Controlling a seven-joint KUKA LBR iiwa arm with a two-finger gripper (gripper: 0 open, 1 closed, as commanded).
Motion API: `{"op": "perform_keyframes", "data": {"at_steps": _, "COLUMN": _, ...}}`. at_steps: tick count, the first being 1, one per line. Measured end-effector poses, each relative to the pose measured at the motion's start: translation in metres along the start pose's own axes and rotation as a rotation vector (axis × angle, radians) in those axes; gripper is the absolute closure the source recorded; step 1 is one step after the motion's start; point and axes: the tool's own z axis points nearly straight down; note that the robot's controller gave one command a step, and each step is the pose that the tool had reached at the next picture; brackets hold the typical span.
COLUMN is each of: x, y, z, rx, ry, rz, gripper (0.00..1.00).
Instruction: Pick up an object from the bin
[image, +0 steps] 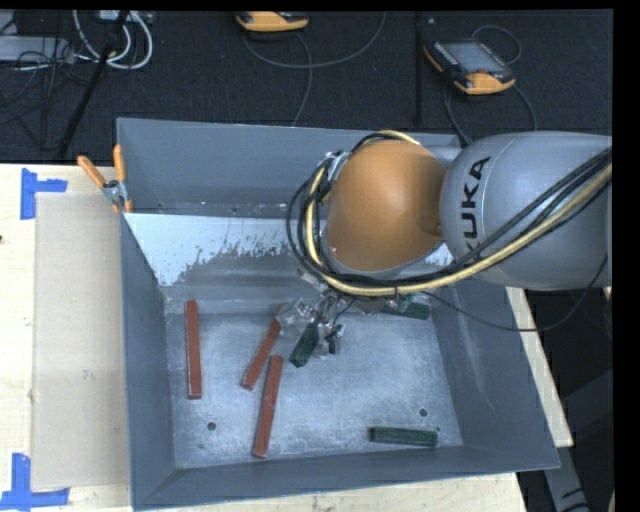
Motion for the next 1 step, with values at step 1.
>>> {"op": "perform_keyframes", "data": {"at_steps": 1, "x": -0.0071, "y": -0.0056, "z": -0.1062, "rx": 0.004, "ry": -0.003, "rz": 0.005, "gripper": 1.00}}
